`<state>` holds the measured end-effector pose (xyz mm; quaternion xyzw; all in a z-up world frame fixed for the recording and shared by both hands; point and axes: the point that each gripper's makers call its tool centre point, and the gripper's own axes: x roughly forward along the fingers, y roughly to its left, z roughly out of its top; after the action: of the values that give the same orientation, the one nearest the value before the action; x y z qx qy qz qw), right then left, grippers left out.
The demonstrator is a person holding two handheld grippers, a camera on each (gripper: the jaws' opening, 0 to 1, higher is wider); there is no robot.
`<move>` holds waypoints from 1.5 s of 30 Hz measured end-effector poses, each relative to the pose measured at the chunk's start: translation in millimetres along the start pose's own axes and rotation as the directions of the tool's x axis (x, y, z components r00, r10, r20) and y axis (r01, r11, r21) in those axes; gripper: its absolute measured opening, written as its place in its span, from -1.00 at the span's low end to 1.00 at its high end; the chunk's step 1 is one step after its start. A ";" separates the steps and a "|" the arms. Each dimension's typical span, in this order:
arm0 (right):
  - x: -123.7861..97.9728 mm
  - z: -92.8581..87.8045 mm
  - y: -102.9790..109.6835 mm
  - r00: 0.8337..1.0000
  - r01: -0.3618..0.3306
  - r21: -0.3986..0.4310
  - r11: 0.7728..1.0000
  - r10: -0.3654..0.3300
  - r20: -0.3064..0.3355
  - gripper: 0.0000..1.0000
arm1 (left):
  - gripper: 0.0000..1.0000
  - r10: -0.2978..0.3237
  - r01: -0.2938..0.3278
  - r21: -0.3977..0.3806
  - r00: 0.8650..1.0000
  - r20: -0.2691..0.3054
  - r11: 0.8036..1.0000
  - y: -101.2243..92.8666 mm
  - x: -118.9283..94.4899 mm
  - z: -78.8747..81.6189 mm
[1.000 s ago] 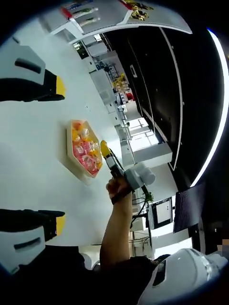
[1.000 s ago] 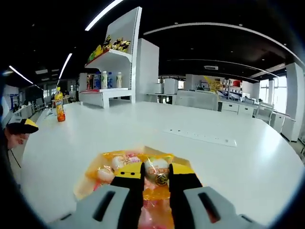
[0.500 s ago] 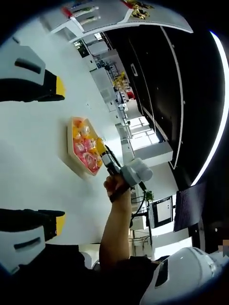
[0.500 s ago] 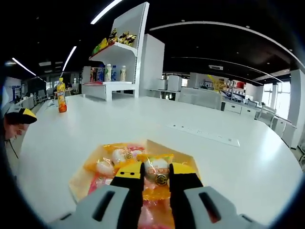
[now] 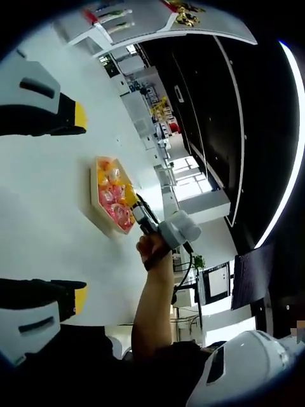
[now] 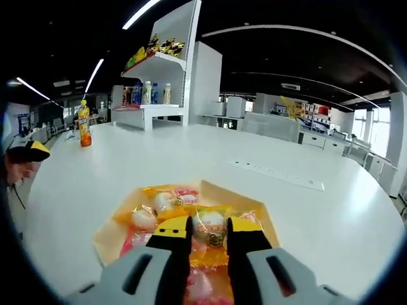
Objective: Pick up the marshmallows scattered on the table and place them into the bowl on the table
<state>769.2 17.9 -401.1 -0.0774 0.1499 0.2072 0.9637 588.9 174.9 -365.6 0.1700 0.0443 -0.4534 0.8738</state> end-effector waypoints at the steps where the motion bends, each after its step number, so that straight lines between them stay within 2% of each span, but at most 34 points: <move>1: 0.2 -0.4 -0.3 1.000 0.002 -0.002 1.000 -0.002 -0.002 -0.59 | 0.87 0.000 0.000 0.000 1.000 0.000 1.000 -0.1 0.0 -0.2; 20: 0.5 -5.3 2.3 1.000 -0.006 0.015 1.000 0.006 -0.018 -0.56 | 0.87 -0.003 0.003 -0.011 1.000 -0.003 1.000 -2.1 -0.1 -2.3; 30: -0.1 -5.5 3.8 1.000 -0.010 0.067 0.998 0.011 -0.019 -0.46 | 0.87 -0.005 0.005 -0.008 1.000 -0.007 1.000 -3.5 0.3 -2.6; 39: -0.5 -6.3 5.0 1.000 -0.005 0.055 0.998 0.006 -0.021 -0.30 | 0.86 0.001 -0.001 -0.007 1.000 -0.011 1.000 -2.9 -1.0 -3.4; 45: -1.0 -6.9 3.1 1.000 0.003 0.042 0.999 -0.002 -0.024 -0.01 | 0.86 -0.001 0.001 -0.005 1.000 -0.013 1.000 -3.8 -1.2 -3.8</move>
<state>765.2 18.8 -407.5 -0.0599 0.1655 0.2017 0.9635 585.3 175.1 -369.8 0.1708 0.0510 -0.4525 0.8738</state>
